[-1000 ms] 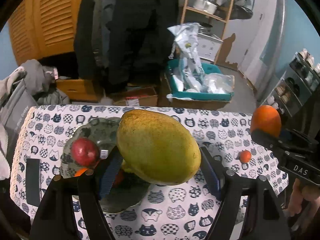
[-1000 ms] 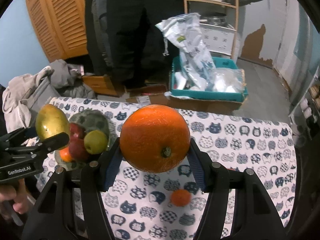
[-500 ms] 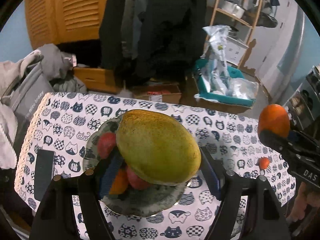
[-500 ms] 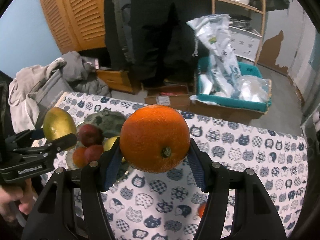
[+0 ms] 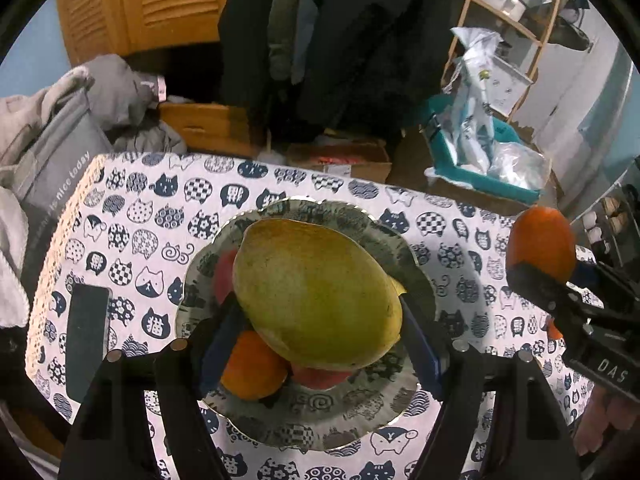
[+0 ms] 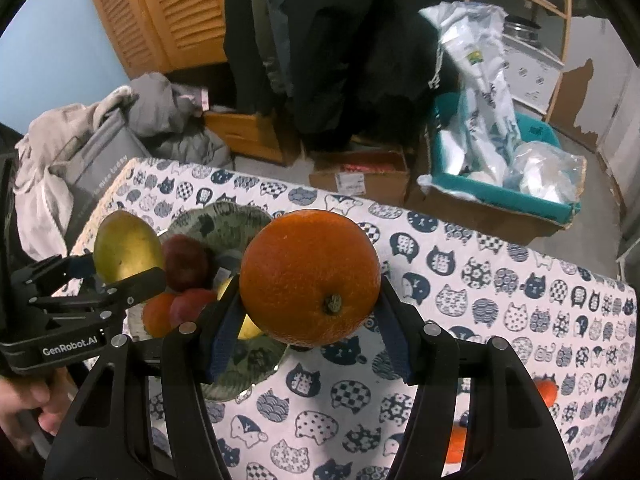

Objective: Organize fruits
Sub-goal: 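Lower the pear onto the plate and open the left tool while the right tool holds the orange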

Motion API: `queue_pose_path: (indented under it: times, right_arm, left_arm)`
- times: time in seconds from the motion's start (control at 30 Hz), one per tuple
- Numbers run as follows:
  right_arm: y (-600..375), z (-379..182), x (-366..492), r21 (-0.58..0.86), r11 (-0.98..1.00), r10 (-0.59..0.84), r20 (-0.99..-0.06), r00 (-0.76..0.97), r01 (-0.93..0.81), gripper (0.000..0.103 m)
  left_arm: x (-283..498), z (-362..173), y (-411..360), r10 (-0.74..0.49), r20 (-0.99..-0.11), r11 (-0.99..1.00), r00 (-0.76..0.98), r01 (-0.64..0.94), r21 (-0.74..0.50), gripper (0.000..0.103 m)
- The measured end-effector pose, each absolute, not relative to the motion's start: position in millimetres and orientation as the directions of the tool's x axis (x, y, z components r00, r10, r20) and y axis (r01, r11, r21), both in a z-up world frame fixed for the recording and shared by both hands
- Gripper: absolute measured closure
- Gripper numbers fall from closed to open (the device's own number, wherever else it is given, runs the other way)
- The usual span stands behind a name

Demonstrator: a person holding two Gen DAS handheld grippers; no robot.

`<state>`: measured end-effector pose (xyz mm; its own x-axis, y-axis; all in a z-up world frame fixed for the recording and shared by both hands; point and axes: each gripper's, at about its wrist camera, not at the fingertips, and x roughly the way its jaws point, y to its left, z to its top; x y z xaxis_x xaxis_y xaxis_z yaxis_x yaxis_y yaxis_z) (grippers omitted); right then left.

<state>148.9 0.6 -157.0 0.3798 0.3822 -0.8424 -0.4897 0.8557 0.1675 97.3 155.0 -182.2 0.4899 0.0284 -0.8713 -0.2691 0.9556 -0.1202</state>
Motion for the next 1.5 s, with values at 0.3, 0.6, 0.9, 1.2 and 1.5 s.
queue_pose_path:
  times: [0.3, 0.6, 0.9, 1.2, 1.5]
  right_arm:
    - [15.8, -186.2, 158.1, 0.182, 0.844, 0.380, -0.867, 0.323, -0.505, 0.040]
    - [16.4, -193.4, 161.4, 0.189, 0.845, 0.378, -0.872, 0.310, -0.500, 0.040]
    - [13.9, -193.2, 160.5, 0.188, 0.848, 0.375, -0.874, 0.311, -0.495, 0.040]
    - [15.2, -197.0, 145.2, 0.181, 0.835, 0.373, -0.880, 0.293, -0.519, 0.040]
    - [31.7, -203.1, 118.7, 0.182, 0.804, 0.375, -0.894, 0.245, -0.567, 0.040]
  left_arm:
    - [110.7, -212.9, 162.5, 0.028, -0.902, 0.957, 0.432, -0.273, -0.101, 0.025]
    - [117.5, -229.5, 167.9, -0.007, -0.916, 0.952, 0.401, -0.277, -0.128, 0.025]
    - [118.2, -219.0, 165.5, 0.006, -0.905, 0.959, 0.426, -0.260, -0.116, 0.020]
    - [97.7, -214.1, 175.7, 0.026, -0.907, 0.950, 0.421, -0.293, -0.108, 0.018]
    - [67.1, -217.9, 185.9, 0.045, -0.920, 0.940, 0.389, -0.329, -0.093, 0.018]
